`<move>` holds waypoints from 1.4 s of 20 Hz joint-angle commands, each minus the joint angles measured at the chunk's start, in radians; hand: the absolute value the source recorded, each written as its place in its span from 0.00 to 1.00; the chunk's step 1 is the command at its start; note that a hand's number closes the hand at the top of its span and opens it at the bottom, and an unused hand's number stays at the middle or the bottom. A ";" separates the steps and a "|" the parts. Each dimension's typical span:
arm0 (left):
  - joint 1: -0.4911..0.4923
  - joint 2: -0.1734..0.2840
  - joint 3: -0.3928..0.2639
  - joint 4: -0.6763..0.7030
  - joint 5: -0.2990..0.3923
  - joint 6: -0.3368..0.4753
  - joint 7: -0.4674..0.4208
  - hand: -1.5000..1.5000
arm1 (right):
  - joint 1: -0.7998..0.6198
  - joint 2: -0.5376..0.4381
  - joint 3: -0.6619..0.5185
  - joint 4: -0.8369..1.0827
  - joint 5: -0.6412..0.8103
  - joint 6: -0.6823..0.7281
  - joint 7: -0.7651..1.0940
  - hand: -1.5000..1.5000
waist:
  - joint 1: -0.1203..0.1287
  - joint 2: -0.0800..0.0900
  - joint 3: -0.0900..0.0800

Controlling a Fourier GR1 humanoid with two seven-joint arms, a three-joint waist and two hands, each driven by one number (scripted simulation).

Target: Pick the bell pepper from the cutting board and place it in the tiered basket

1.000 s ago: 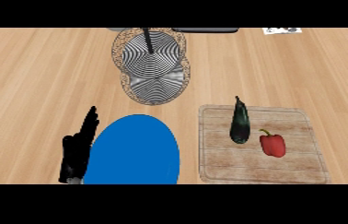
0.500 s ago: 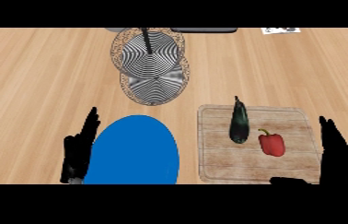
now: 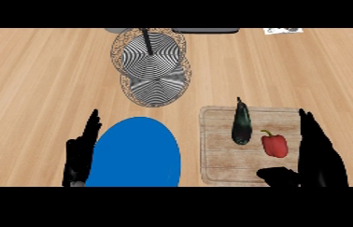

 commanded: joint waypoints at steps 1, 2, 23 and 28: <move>0.026 -0.024 -0.001 0.028 -0.020 0.005 -0.035 0.50 | -0.023 0.044 0.019 0.036 0.028 0.098 0.114 0.00 | -0.002 0.001 -0.002; 0.006 -0.008 0.011 0.005 -0.002 -0.015 -0.001 0.50 | -0.016 0.027 -0.001 0.008 -0.006 0.154 0.127 0.00 | -0.003 0.001 -0.002; -0.012 -0.024 0.085 0.027 -0.045 -0.096 0.011 0.50 | -0.114 0.165 -0.149 0.294 -0.039 0.195 0.012 0.00 | -0.002 0.001 -0.001; 0.060 -0.049 0.089 0.002 -0.067 -0.096 -0.027 0.50 | -0.106 0.178 -0.186 0.345 -0.044 0.191 -0.032 0.00 | -0.002 0.001 -0.001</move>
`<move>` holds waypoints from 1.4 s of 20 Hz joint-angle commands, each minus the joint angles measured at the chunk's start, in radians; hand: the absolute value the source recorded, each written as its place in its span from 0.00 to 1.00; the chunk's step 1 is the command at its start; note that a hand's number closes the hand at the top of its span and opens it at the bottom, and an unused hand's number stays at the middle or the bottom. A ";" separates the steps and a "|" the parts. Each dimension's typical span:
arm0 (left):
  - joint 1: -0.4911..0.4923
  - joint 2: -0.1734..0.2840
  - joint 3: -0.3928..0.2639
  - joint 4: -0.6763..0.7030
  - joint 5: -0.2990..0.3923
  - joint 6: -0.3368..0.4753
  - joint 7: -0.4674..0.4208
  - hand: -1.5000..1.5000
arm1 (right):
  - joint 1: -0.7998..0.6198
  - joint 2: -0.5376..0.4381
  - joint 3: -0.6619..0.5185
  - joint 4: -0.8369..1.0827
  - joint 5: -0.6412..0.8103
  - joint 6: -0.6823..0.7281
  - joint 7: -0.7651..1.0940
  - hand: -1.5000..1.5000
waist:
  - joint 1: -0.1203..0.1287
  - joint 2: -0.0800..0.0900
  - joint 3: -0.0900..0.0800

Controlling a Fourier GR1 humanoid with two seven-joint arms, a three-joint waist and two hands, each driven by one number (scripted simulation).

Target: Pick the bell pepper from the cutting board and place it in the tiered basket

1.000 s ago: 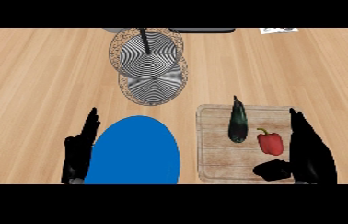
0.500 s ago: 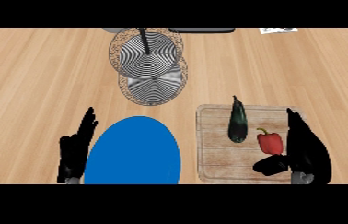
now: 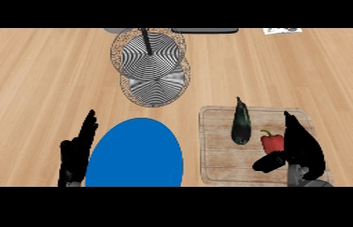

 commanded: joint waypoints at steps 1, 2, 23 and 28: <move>-0.022 -0.016 0.034 0.061 -0.006 -0.040 -0.039 0.50 | 0.043 0.008 -0.018 0.016 0.000 0.003 -0.011 0.00 | -0.003 0.001 -0.001; -0.003 -0.067 -0.015 0.009 -0.042 0.028 0.025 0.50 | -0.006 0.035 -0.010 0.036 0.012 0.012 0.027 0.00 | -0.001 0.001 -0.001; -0.031 -0.080 0.001 -0.019 -0.100 -0.036 0.039 0.50 | -0.187 -0.077 0.275 0.269 0.123 0.144 -0.491 1.00 | 0.060 0.010 0.000; -0.031 -0.104 0.024 0.030 -0.103 -0.012 0.022 0.50 | -0.355 0.004 0.211 0.280 0.080 0.164 -0.518 1.00 | 0.005 0.002 -0.001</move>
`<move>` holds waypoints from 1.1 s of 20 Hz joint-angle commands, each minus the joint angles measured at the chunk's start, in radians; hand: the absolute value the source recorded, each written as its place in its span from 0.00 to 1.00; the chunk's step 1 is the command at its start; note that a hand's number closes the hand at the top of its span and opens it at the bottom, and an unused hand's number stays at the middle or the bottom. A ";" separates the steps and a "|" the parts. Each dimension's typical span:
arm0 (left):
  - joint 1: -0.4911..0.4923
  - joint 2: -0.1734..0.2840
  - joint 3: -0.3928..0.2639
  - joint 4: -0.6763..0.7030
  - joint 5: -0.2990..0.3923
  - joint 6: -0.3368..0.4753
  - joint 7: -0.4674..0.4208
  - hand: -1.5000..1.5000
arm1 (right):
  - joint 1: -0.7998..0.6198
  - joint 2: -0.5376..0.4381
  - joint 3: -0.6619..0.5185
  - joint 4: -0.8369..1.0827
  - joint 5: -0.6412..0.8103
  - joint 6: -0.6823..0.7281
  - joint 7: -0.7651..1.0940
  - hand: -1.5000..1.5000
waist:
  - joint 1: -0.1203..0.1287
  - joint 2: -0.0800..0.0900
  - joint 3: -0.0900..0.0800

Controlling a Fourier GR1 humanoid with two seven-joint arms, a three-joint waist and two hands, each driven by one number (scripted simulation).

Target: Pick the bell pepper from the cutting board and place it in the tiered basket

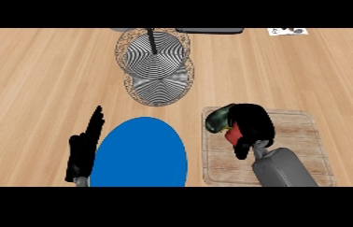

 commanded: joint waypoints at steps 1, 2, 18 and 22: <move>0.058 0.008 0.019 -0.012 0.002 -0.001 -0.021 0.50 | -0.079 0.062 -0.005 0.003 -0.025 0.017 -0.043 1.00 | -0.017 -0.003 0.002; 0.038 -0.015 0.001 -0.001 -0.014 0.015 -0.015 0.50 | -0.035 0.040 -0.005 -0.105 -0.042 0.035 -0.046 1.00 | -0.025 -0.004 0.002; 0.065 0.010 0.025 -0.049 0.007 -0.024 -0.002 0.50 | -0.345 0.076 -0.274 -0.675 -0.259 0.226 0.262 1.00 | -0.024 -0.006 0.001; 0.037 -0.031 0.000 -0.016 -0.036 0.010 -0.004 0.50 | -0.532 0.092 -0.329 -0.518 -0.251 0.203 0.289 1.00 | -0.018 -0.003 0.001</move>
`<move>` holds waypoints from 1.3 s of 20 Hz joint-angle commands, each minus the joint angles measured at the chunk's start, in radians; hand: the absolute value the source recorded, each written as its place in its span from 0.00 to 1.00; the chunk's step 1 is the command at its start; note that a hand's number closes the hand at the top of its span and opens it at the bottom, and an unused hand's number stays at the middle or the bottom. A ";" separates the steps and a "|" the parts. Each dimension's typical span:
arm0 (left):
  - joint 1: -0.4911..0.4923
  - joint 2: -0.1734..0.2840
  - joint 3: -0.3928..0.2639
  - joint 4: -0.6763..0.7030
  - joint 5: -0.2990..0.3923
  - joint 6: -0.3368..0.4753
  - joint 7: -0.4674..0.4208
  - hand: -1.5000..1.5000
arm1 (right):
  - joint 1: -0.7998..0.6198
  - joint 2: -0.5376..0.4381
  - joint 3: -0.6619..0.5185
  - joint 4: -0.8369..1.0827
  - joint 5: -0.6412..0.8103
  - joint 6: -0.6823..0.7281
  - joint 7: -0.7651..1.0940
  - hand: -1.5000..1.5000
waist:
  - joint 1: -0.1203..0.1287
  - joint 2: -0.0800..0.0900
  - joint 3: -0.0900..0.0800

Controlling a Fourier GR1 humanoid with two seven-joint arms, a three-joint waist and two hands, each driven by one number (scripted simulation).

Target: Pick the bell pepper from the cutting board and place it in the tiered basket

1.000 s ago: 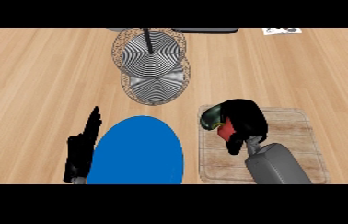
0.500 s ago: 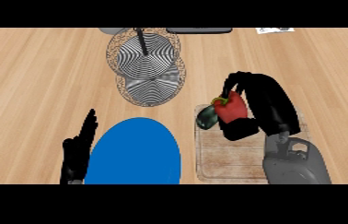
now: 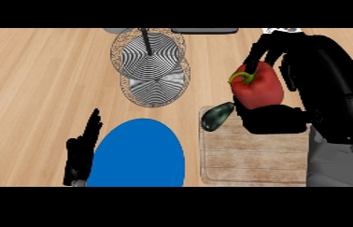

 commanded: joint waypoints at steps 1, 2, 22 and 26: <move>0.037 -0.007 0.000 0.018 -0.001 -0.014 -0.036 0.50 | -0.138 0.022 -0.027 -0.057 -0.039 0.097 0.148 1.00 | 0.001 0.001 -0.001; -0.020 -0.025 0.007 0.046 -0.012 0.008 -0.017 0.50 | -0.189 0.030 -0.028 0.064 0.001 0.027 0.109 1.00 | 0.004 0.003 -0.001; -0.011 -0.025 0.018 0.012 -0.022 -0.019 -0.005 0.50 | -0.570 0.082 -0.094 0.921 0.096 -0.324 -0.185 1.00 | 0.023 0.010 -0.001; -0.052 -0.019 0.016 0.000 -0.035 -0.019 0.041 0.50 | -0.597 0.084 0.029 1.038 0.029 -0.430 -0.145 1.00 | 0.031 0.010 -0.001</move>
